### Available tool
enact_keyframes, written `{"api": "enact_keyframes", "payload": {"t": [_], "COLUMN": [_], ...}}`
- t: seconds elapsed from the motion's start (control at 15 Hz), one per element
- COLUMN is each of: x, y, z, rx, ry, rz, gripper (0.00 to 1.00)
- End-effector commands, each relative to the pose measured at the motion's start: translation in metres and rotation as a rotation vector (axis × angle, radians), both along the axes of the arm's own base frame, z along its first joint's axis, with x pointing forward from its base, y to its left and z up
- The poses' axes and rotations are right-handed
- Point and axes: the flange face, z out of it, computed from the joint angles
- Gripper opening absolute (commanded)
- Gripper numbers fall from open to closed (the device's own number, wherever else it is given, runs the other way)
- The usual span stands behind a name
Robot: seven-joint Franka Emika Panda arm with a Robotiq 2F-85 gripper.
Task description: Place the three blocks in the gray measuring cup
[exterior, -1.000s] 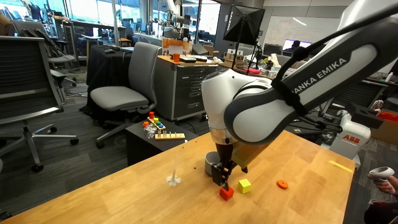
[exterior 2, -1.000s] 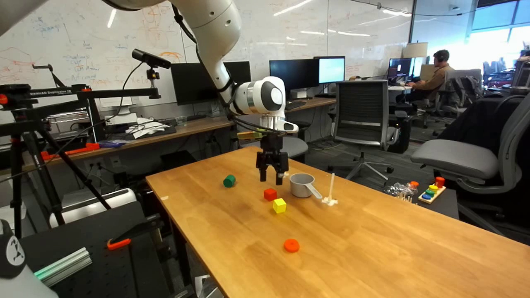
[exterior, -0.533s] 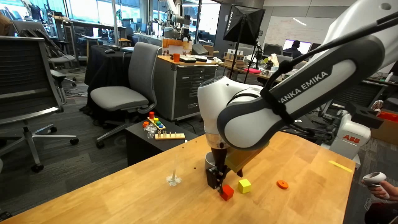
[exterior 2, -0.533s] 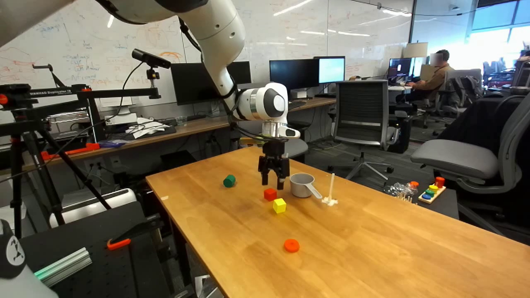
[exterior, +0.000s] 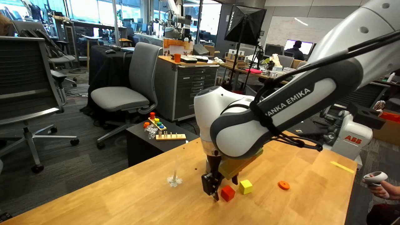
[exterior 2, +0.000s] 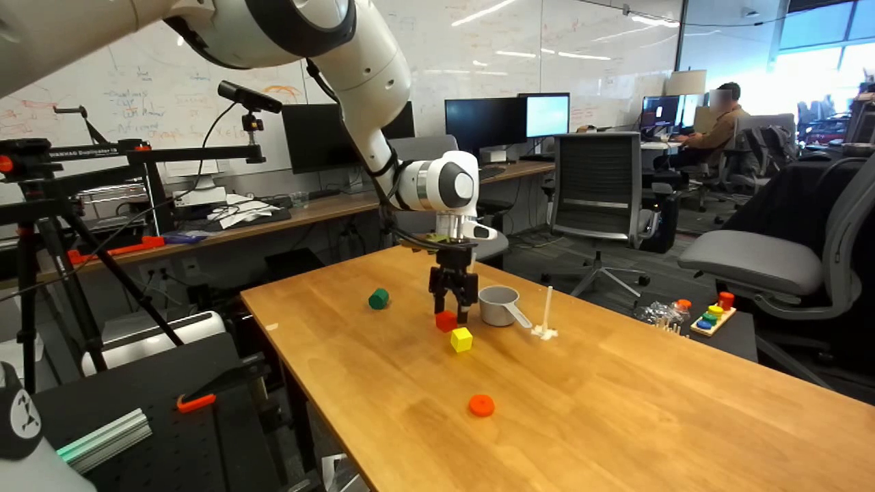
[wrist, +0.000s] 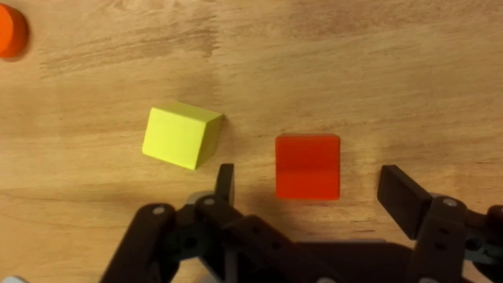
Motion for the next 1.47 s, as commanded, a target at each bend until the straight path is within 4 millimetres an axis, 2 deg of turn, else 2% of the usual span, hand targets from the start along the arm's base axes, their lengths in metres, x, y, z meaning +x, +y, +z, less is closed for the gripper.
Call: {"api": "enact_keyframes", "payload": {"t": [0.0,0.2,0.53,0.73,0.8,0.87,0.93,1.4], "x": [0.012,0.016,0.021,0.024,0.024,0.023,0.023,0.02], "y": [0.009,0.005,-0.009,-0.018,-0.019,-0.02,-0.02,0.006], "z": [0.002,0.005,0.009,0.01,0.01,0.01,0.01,0.019], "rx": [0.004,0.014,0.033,0.04,0.036,0.034,0.038,0.032], "ry": [-0.019,-0.019,-0.014,-0.009,0.0,0.005,0.01,0.002], "rz": [-0.02,-0.048,-0.112,-0.146,-0.151,-0.151,-0.148,-0.08], "gripper": [0.69,0.43,0.05,0.0,0.26,0.26,0.3,0.84]}}
